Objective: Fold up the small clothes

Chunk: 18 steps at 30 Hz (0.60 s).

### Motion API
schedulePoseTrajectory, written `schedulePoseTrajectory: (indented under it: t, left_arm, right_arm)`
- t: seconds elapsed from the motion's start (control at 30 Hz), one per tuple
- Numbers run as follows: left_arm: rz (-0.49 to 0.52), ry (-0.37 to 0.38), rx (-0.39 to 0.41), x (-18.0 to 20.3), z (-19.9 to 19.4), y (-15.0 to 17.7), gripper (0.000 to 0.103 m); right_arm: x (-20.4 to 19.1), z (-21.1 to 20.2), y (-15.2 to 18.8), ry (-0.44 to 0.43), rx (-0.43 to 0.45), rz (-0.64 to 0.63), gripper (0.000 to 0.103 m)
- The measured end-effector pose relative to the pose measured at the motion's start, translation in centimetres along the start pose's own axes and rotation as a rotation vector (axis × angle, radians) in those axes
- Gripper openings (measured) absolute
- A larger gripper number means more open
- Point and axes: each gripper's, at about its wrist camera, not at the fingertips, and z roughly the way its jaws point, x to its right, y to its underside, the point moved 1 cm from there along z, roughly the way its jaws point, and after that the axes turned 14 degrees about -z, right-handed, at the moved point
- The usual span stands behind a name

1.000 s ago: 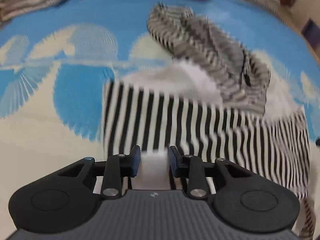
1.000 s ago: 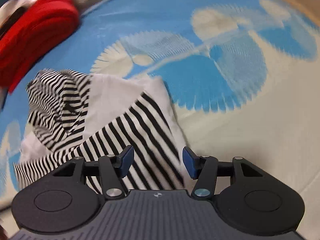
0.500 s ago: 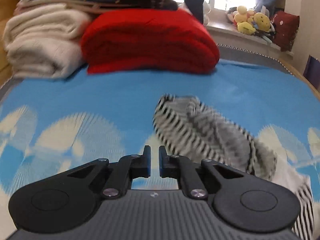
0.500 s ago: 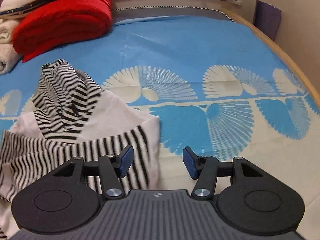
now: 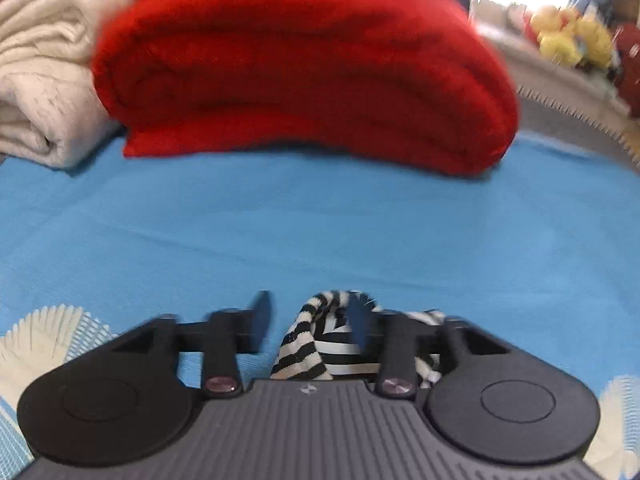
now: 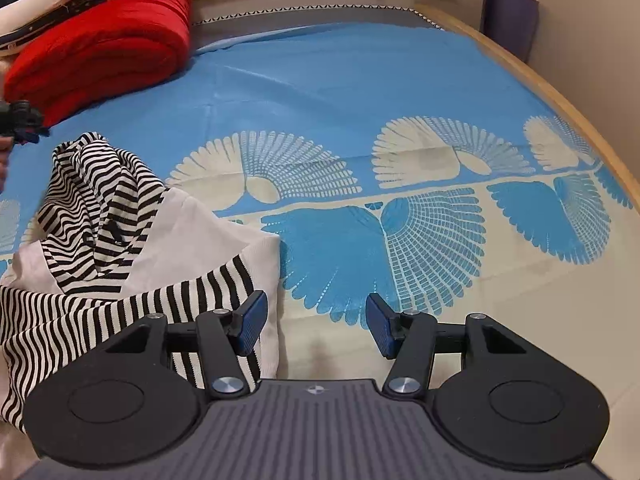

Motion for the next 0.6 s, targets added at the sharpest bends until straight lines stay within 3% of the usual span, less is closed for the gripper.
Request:
schedulePoseTrajectory:
  t: [0.07, 0.1, 0.13, 0.17, 0.27, 0.43, 0.53, 0.6]
  left_arm:
    - [0.023, -0.053, -0.014, 0.6, 2.1, 0.1, 0.051]
    - [0.023, -0.064, -0.017, 0.8, 2.8, 0.3, 0.044]
    - [0.019, -0.069, -0.018, 0.8, 3.3, 0.5, 0.033]
    - [0.019, -0.064, -0.018, 0.9, 3.5, 0.6, 0.004]
    - [0.074, -0.034, 0.035, 1.3, 2.0, 1.2, 0.005]
    - [0.122, 0.321, 0.156, 2.2, -9.3, 3.6, 0.004]
    - [0.232, 0.54, 0.165, 1.6, -18.5, 8.9, 0.004]
    - [0.358, 0.701, 0.141, -0.1, -24.8, 14.0, 0.004]
  right_arm:
    - [0.0, 0.1, -0.3, 0.012, 0.009, 0.013, 0.056]
    - [0.2, 0.1, -0.4, 0.015, 0.013, 0.021, 0.056]
    - [0.3, 0.1, -0.5, 0.019, 0.016, 0.029, 0.056]
    - [0.3, 0.2, -0.6, 0.021, 0.018, 0.034, 0.056]
    - [0.6, 0.3, -0.8, 0.029, 0.02, 0.049, 0.056]
    - [0.9, -0.2, -1.2, 0.001, 0.038, 0.107, 0.056]
    - [1.0, -0.6, -1.4, -0.009, 0.051, 0.135, 0.056]
    - [1.2, -0.8, -1.4, -0.019, 0.055, 0.17, 0.056]
